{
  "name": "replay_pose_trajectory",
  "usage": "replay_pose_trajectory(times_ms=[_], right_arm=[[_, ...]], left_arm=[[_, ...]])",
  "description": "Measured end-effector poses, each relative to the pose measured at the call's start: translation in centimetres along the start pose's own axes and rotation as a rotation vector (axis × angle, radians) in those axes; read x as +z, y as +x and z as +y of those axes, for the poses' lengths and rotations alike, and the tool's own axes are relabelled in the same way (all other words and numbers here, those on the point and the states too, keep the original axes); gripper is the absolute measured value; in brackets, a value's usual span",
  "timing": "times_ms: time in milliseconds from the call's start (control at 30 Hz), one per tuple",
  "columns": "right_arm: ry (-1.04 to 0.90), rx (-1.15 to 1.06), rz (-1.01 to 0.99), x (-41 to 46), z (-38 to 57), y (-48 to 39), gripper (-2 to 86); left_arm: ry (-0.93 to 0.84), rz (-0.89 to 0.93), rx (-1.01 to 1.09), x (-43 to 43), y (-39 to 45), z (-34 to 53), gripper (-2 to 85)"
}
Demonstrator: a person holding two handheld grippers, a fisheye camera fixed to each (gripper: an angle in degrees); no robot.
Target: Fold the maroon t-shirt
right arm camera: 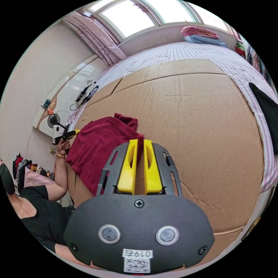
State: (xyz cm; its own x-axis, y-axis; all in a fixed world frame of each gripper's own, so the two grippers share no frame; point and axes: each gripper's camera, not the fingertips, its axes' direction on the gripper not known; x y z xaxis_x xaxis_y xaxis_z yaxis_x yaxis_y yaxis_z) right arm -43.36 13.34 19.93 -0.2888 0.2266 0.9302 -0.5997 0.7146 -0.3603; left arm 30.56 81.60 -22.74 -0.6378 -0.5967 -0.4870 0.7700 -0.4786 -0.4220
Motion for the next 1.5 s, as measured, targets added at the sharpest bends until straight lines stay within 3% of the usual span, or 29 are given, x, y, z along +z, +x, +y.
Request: replay_pose_trajectory(times_ms=[133, 333, 467, 700, 933, 1100, 1200, 1300, 1500], right_arm=[[0.003, -0.007, 0.011, 0.7, -0.9, -0.7, 0.3], [0.006, -0.015, 0.051, 2.4, -2.0, -2.3, -0.1], [0.055, -0.014, 0.043, 3.2, -2.1, -3.1, 0.2], [0.088, -0.043, 0.069, 6.0, -2.6, -5.5, 0.3], [0.122, -0.082, 0.078, 10.0, -3.0, -8.4, 2.5], [0.156, -0.088, 0.073, 12.9, -3.1, -10.1, 3.9], [0.195, -0.105, 0.136, 14.2, -2.9, -12.2, 5.4], [0.218, -0.24, 0.185, 15.0, -4.3, -17.2, 5.8], [0.025, -0.617, 0.002, 23.6, -13.9, -29.8, 9.3]], left_arm=[[0.053, -0.049, 0.028, -0.2, 1.7, 0.3, 1.2], [0.171, -0.285, 0.138, -0.9, 6.1, 0.8, 0.9], [0.181, -0.235, 0.442, -0.5, 12.1, 0.0, 0.7], [0.039, -0.369, 0.848, 3.1, 22.1, -3.7, 0.8], [-0.231, -0.375, 0.855, 9.9, 22.1, -6.2, 1.6], [-0.375, -0.136, 0.828, 12.4, 19.8, -9.9, 4.9], [-0.384, -0.122, 0.789, 13.8, 18.8, -11.3, 6.4], [-0.384, -0.083, 0.784, 15.1, 18.6, -11.7, 6.7], [-0.429, -0.137, 0.791, 17.2, 19.3, -12.9, 5.6]])
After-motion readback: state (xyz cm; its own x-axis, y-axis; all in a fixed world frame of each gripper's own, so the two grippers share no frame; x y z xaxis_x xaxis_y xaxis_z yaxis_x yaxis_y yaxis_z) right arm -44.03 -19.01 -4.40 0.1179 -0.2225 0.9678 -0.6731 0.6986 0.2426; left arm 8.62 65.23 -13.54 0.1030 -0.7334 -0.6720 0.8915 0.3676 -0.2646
